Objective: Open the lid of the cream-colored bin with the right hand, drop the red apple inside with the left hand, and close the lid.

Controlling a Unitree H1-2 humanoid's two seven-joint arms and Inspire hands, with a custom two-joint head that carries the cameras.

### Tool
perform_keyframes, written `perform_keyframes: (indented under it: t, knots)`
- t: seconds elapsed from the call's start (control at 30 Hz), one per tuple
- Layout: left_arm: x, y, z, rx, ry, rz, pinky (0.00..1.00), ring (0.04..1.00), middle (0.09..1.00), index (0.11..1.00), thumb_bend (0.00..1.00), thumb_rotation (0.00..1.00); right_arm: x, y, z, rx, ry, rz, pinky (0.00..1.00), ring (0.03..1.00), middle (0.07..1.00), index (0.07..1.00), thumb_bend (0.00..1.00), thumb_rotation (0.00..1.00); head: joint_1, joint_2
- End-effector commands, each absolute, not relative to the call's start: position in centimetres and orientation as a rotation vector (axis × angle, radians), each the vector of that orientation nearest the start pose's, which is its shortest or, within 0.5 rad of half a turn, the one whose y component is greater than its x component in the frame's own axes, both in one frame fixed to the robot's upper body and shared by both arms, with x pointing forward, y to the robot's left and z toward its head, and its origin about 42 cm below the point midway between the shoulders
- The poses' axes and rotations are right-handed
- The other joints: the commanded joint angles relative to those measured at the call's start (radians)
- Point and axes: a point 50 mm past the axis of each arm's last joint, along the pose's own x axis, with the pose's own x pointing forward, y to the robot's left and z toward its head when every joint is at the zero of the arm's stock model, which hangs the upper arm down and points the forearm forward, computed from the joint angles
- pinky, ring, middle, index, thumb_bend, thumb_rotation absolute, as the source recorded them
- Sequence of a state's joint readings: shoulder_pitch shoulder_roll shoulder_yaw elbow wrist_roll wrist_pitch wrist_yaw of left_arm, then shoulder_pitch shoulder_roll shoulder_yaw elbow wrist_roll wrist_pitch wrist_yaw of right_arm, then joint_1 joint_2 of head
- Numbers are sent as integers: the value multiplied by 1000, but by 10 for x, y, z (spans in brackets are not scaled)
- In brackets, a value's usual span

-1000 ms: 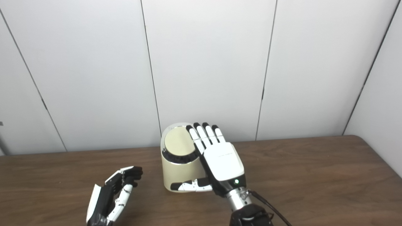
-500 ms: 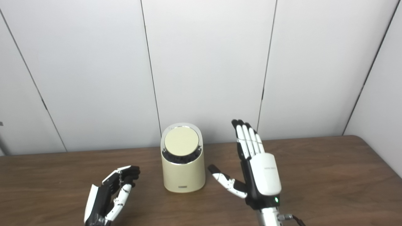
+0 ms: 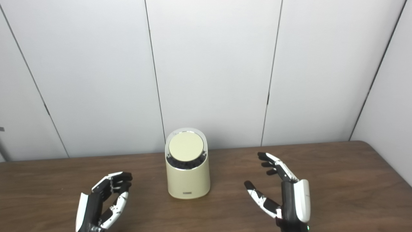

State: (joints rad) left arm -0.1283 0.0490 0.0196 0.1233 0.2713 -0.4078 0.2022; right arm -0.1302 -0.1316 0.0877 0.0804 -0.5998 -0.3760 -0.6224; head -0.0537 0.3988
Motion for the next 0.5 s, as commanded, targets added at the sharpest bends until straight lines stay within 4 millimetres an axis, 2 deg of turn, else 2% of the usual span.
perform_keyframes:
  t: [0.0, 0.1, 0.17, 0.23, 0.37, 0.47]
  knots:
    - [311, 230, 128, 281, -466, 125, 538, 622, 654, 658, 231, 332, 287, -218, 106, -542, -503, -319, 567, 693, 721, 693, 316, 326, -3, 2]
    - [309, 229, 126, 285, -466, 121, 547, 622, 654, 661, 228, 317, 287, -216, 102, -541, -513, -292, 541, 668, 705, 679, 306, 299, 9, 9]
    - [309, 227, 125, 281, -466, 116, 543, 619, 651, 656, 221, 231, 285, -214, 101, -551, -504, -260, 544, 666, 705, 684, 308, 305, 14, 16]
    - [307, 223, 124, 277, -456, 104, 533, 613, 645, 652, 223, 197, 283, -213, 101, -563, -497, -231, 556, 674, 712, 694, 305, 331, 14, 27]
    - [305, 217, 124, 245, -434, 83, 540, 623, 653, 657, 223, 244, 281, -214, 103, -584, -491, -208, 558, 675, 712, 696, 288, 320, 18, 34]
    - [304, 215, 124, 233, -428, 89, 552, 632, 656, 657, 224, 238, 281, -215, 104, -579, -472, -207, 557, 675, 707, 688, 291, 303, 21, 43]
